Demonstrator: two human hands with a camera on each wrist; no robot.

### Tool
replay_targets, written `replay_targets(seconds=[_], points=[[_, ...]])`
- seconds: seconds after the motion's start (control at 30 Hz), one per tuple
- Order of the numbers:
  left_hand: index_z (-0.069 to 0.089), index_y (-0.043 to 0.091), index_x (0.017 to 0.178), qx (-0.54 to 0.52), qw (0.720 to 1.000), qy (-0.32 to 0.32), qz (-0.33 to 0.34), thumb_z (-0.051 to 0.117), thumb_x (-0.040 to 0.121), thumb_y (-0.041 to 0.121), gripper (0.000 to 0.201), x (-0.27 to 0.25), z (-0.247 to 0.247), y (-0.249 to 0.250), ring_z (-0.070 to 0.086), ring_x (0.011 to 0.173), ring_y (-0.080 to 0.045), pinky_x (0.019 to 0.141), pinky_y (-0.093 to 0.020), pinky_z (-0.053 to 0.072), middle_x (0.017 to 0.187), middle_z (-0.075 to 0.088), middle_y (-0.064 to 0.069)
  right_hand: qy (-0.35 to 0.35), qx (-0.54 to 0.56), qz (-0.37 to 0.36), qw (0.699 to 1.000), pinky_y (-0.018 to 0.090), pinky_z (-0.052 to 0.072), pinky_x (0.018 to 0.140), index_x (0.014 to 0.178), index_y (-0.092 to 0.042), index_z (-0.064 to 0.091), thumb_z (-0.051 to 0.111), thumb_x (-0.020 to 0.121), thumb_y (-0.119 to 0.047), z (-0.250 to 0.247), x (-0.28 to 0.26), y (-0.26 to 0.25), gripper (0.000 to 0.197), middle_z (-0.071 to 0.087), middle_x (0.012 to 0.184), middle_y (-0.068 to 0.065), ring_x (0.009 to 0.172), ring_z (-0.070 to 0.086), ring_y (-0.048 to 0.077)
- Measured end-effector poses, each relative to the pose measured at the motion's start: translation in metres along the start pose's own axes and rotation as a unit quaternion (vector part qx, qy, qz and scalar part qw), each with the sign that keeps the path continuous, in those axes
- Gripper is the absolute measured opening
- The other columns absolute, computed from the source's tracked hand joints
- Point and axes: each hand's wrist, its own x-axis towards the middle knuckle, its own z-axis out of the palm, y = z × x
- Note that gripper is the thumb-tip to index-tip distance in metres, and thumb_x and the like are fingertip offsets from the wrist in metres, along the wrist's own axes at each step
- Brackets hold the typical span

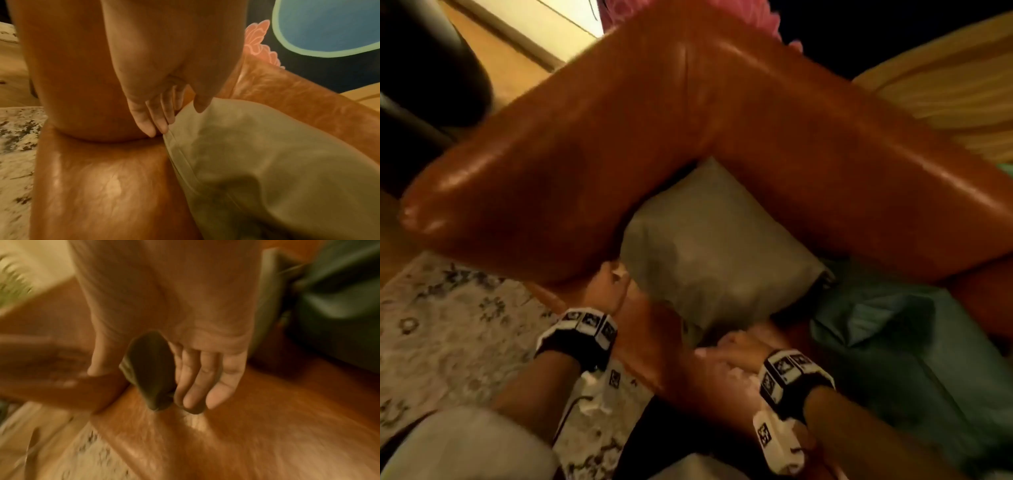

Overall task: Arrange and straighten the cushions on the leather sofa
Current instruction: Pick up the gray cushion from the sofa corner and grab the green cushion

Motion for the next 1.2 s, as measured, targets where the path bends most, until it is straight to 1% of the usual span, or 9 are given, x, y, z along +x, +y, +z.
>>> replay_targets(seconds=[0.1,0.27,0.53,0.63,0.77,0.93,1.03,1.1,1.2], points=[[0.033,0.004,0.144,-0.019,1.0,0.01,0.007,0.053,0.096,0.028,0.057,0.042,-0.016,0.001,0.042,0.132,-0.037,0.104,-0.042,0.034,0.145,0.042,-0.022,-0.015,-0.034,0.019,0.999,0.029,0.047,0.088,0.133,-0.008,0.054,0.074,0.067,-0.068,0.002,0.022,-0.016,0.091,0.061,0.124,0.004,0.112,0.059,0.021],[0.016,0.015,0.153,0.015,0.998,-0.062,-0.002,0.052,0.097,0.031,0.069,0.1,-0.014,0.004,0.034,0.14,-0.033,0.114,-0.041,0.027,0.156,0.03,-0.014,0.025,-0.009,0.061,0.998,0.034,0.043,0.105,0.138,-0.013,0.053,0.059,0.071,-0.079,0.005,0.052,-0.034,0.094,0.057,0.139,0.005,0.126,0.053,0.026],[0.062,0.001,0.11,0.082,0.994,-0.062,0.045,0.058,0.093,0.03,0.035,0.11,-0.006,0.018,0.06,0.102,-0.039,0.08,-0.038,0.042,0.11,0.065,-0.024,0.031,-0.049,0.014,0.998,0.038,0.044,0.105,0.138,-0.004,0.05,0.056,0.089,-0.06,-0.028,0.058,-0.032,0.074,0.056,0.14,0.013,0.124,0.056,0.031],[0.062,0.004,0.104,0.037,0.996,-0.04,0.069,0.057,0.094,0.028,0.027,0.089,-0.019,0.036,0.06,0.097,-0.034,0.077,-0.035,0.041,0.101,0.065,-0.018,0.027,-0.006,-0.025,0.999,0.045,0.055,0.091,0.139,-0.009,0.048,0.06,0.065,-0.083,-0.048,0.061,-0.022,0.105,0.063,0.131,0.015,0.101,0.068,0.033],[0.057,0.004,0.087,-0.022,0.989,0.0,0.143,0.057,0.094,0.029,0.027,0.043,-0.047,0.061,0.052,0.07,-0.022,0.059,-0.034,0.037,0.078,0.058,-0.011,0.031,0.063,-0.069,0.995,0.023,0.055,0.049,0.126,0.0,0.054,0.064,0.093,-0.019,-0.104,0.015,-0.039,0.039,0.07,0.097,0.018,0.055,0.064,0.018],[0.053,0.0,0.073,-0.135,0.971,0.086,0.179,0.064,0.089,0.031,0.037,-0.005,-0.077,0.072,0.044,0.058,-0.017,0.058,-0.035,0.037,0.062,0.047,-0.01,0.128,0.045,-0.139,0.981,0.02,0.047,0.05,0.097,-0.001,0.069,0.072,0.087,-0.025,-0.173,-0.026,-0.075,0.026,0.069,0.087,0.018,0.064,0.059,0.02],[0.062,0.01,0.075,-0.252,0.952,0.11,0.137,0.064,0.089,0.036,0.029,-0.02,-0.07,0.059,0.057,0.072,-0.021,0.068,-0.036,0.045,0.071,0.058,-0.006,0.194,0.069,-0.183,0.961,0.026,0.039,0.055,0.075,-0.014,0.063,0.065,0.092,-0.034,-0.188,-0.028,-0.101,0.026,0.061,0.073,0.007,0.064,0.055,0.02],[0.066,0.02,0.103,-0.262,0.953,0.096,0.12,0.063,0.088,0.039,0.025,-0.03,-0.051,0.045,0.058,0.104,-0.021,0.089,-0.035,0.048,0.105,0.062,-0.004,0.18,0.069,-0.165,0.967,0.026,0.038,0.06,0.093,-0.017,0.061,0.065,0.09,-0.043,-0.179,-0.013,-0.103,0.026,0.06,0.082,0.003,0.072,0.055,0.017],[0.051,0.045,0.126,-0.154,0.985,0.036,0.076,0.061,0.082,0.055,0.046,-0.045,-0.023,0.025,0.019,0.14,-0.024,0.116,-0.045,0.023,0.147,0.024,0.001,0.178,0.119,-0.103,0.971,0.044,0.052,0.09,0.135,-0.026,0.044,0.082,0.057,-0.067,-0.152,0.013,-0.08,0.096,0.052,0.136,0.004,0.118,0.055,0.025]])
